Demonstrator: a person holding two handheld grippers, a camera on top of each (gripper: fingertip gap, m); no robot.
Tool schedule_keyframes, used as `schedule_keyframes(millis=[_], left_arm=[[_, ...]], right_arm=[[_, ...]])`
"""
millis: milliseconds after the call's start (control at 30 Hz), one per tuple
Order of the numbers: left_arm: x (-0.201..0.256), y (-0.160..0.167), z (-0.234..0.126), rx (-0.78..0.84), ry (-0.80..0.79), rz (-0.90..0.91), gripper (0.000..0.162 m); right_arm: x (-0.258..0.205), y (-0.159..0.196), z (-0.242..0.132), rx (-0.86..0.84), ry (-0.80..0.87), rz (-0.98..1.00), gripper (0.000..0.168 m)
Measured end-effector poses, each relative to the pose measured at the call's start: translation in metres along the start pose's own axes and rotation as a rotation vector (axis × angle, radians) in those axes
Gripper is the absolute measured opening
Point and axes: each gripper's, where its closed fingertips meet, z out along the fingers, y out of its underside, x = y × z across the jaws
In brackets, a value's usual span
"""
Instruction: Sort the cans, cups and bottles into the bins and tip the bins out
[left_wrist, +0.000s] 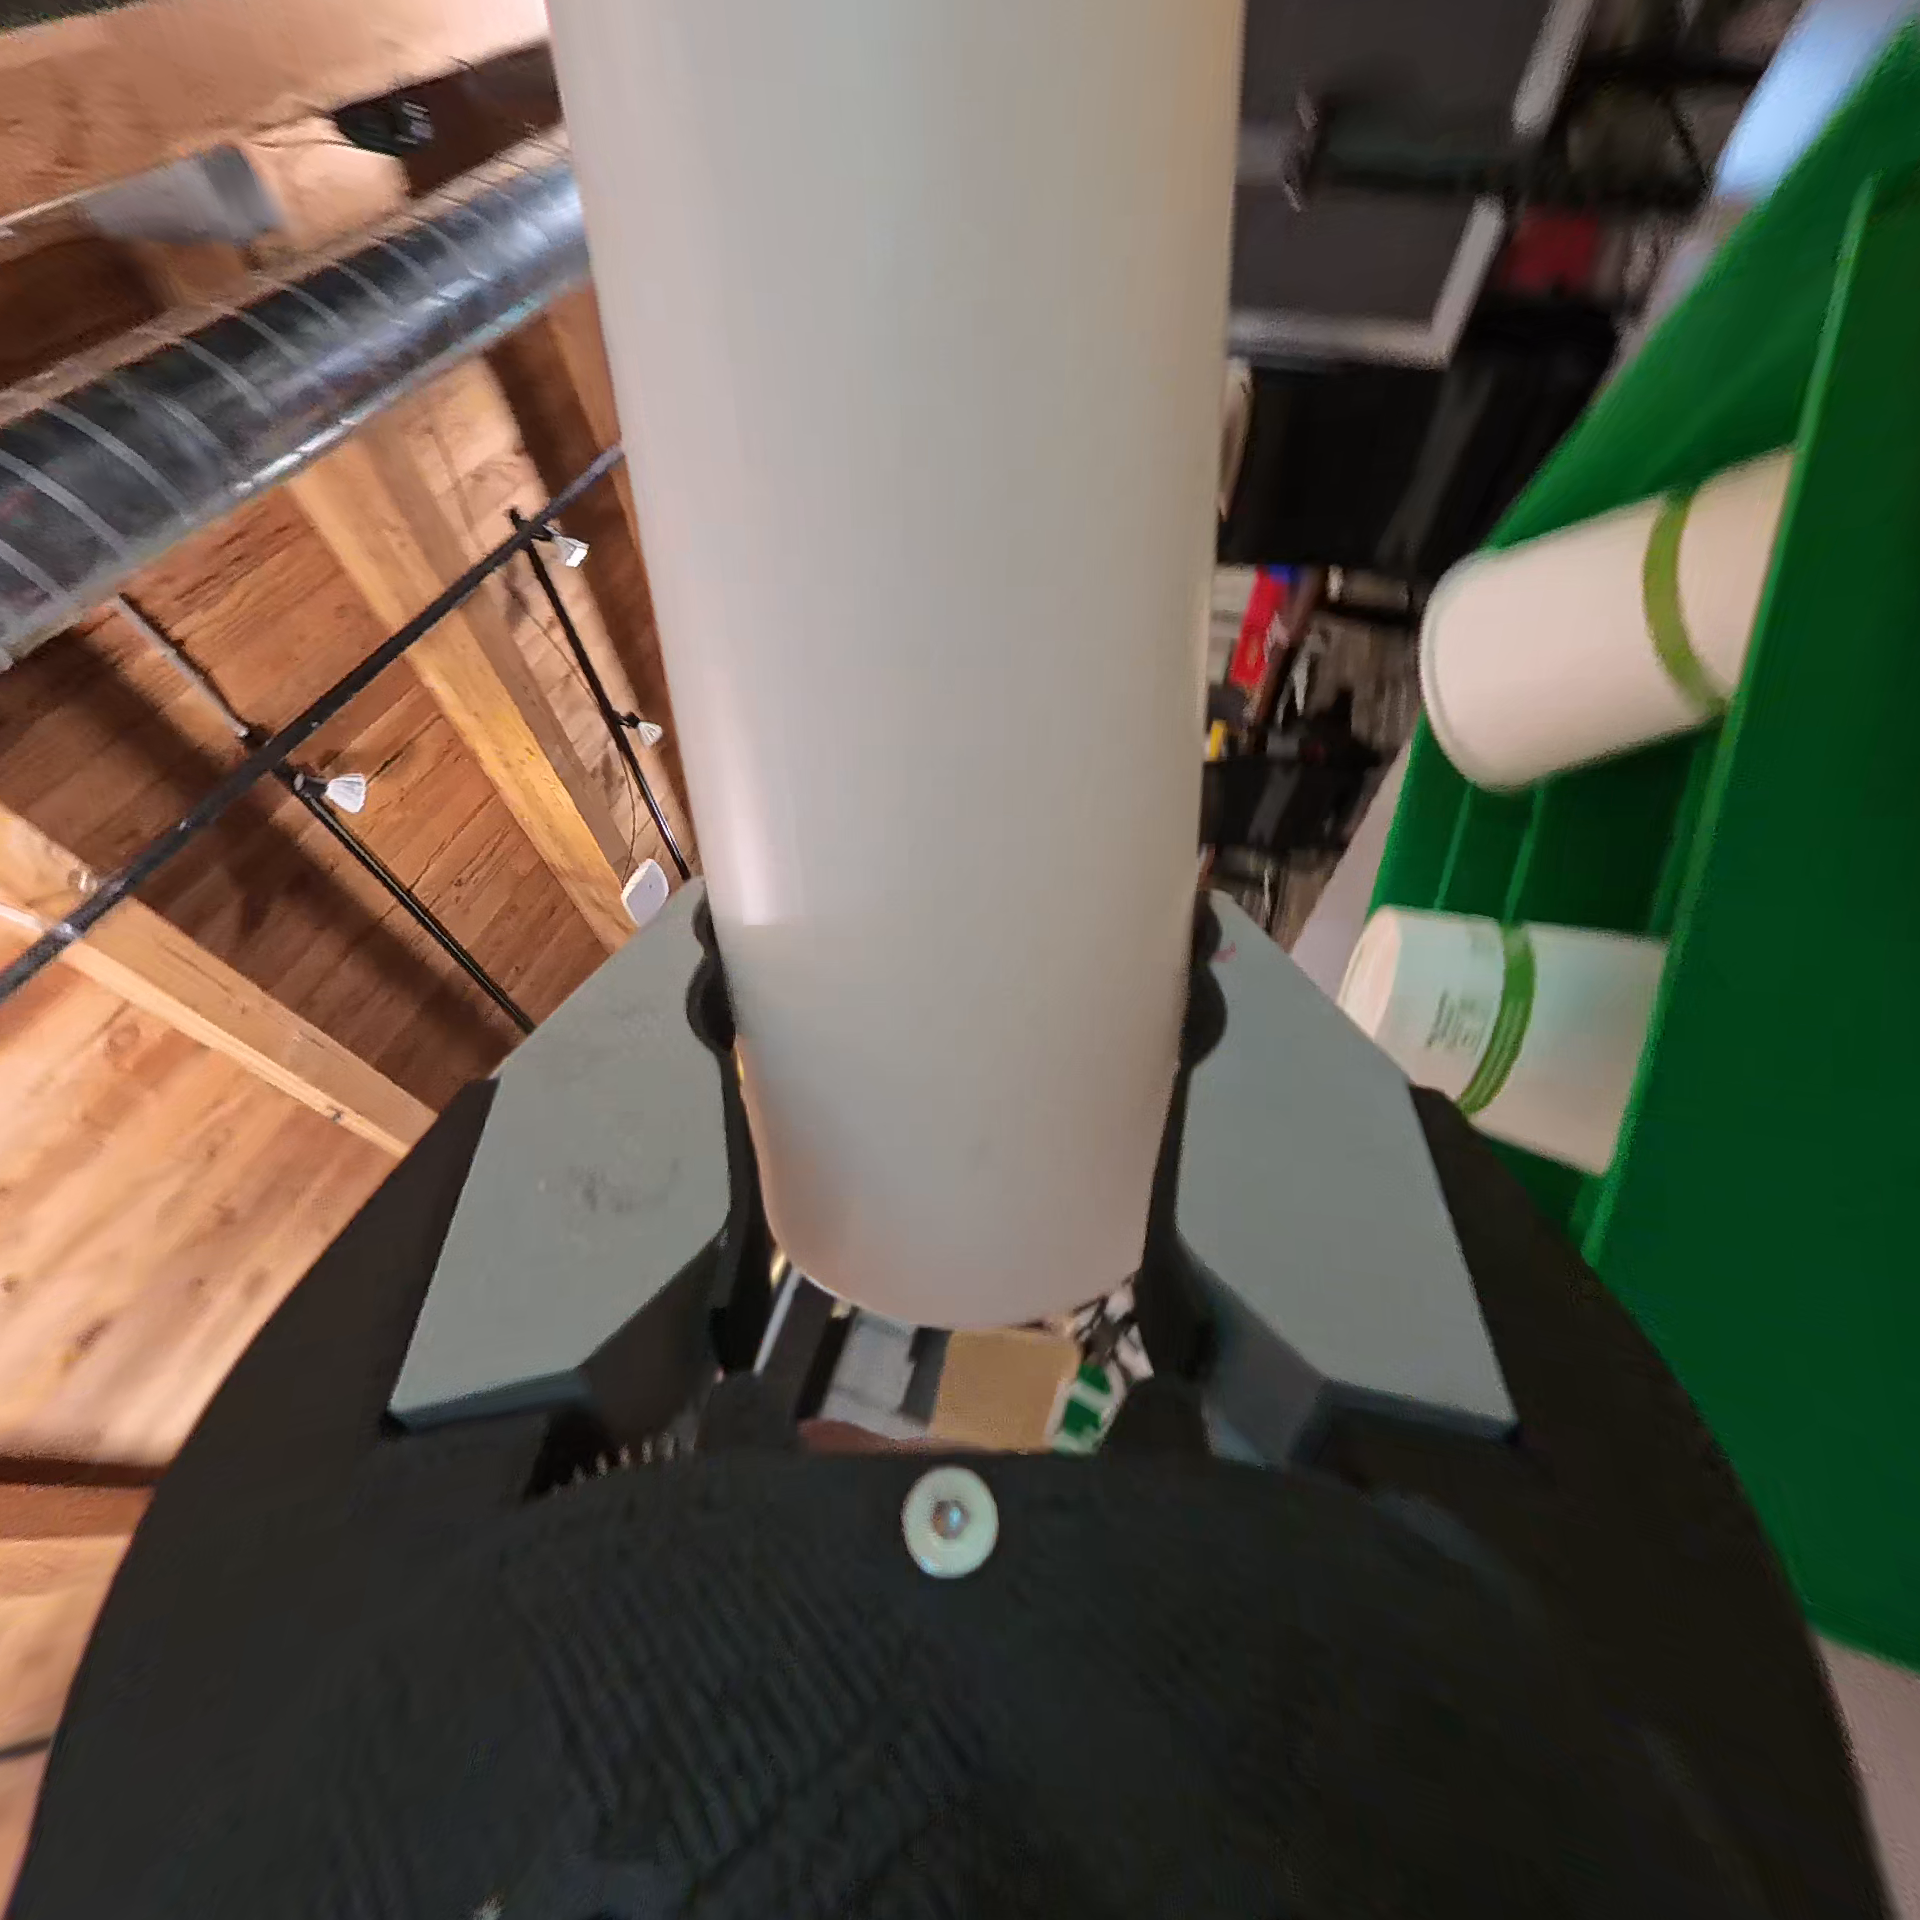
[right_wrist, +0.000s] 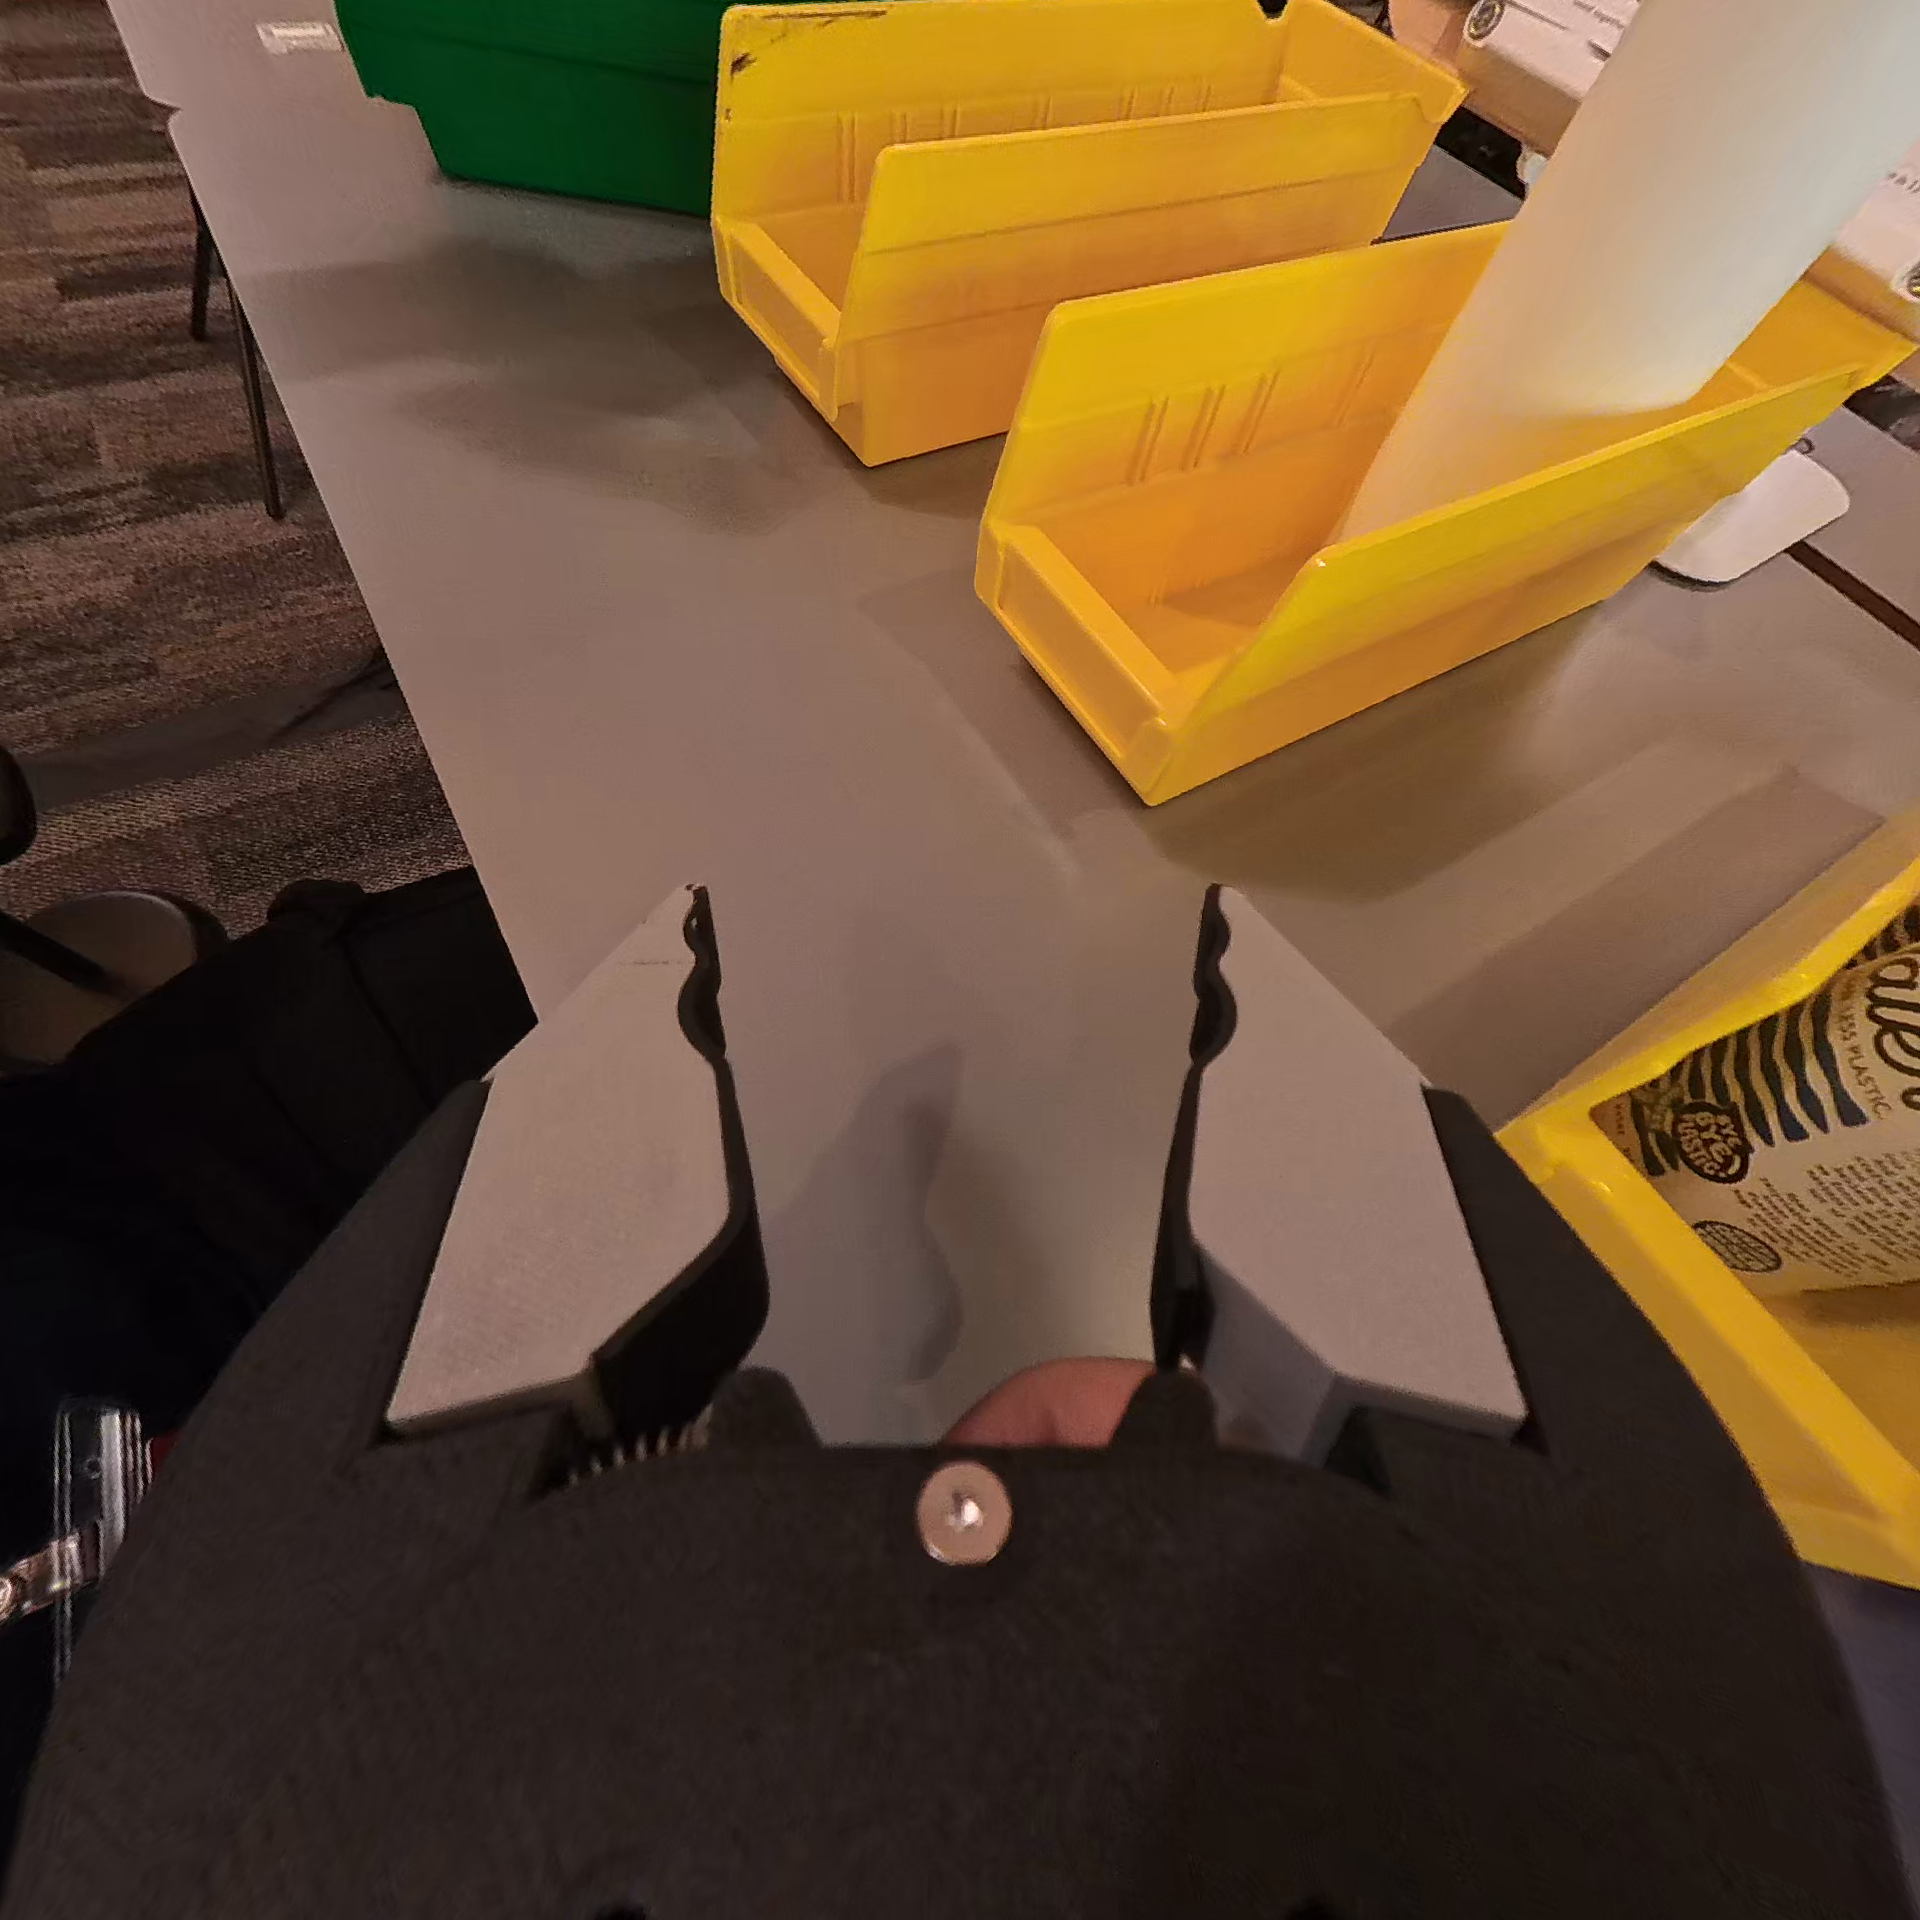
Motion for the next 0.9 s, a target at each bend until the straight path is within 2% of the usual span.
schedule_keyframes(millis=[167, 233, 333, 533, 733, 900], left_arm=[[-0.032, -0.037, -0.049, 0.209, -0.139, -0.459, 0.088], [-0.039, -0.056, -0.068, 0.328, -0.119, -0.669, 0.087], [-0.037, -0.106, -0.096, 0.567, 0.065, -0.937, 0.087], [-0.03, -0.188, -0.152, 0.875, 0.514, -1.341, 0.086], [0.008, -0.237, -0.186, 0.963, 0.882, -1.375, 0.086], [0.025, -0.269, -0.252, 1.169, 1.384, -1.416, 0.086]], right_arm=[[-0.007, 0.002, 0.006, -0.009, -0.021, 0.014, 0.091], [-0.011, 0.002, 0.007, -0.009, -0.035, 0.019, 0.091], [-0.014, 0.001, 0.008, -0.008, -0.041, 0.014, 0.091], [-0.019, -0.007, 0.002, 0.027, -0.071, 0.026, 0.091], [-0.027, -0.023, -0.011, 0.085, -0.092, 0.006, 0.091], [-0.05, -0.049, -0.035, 0.192, -0.206, 0.022, 0.094]])
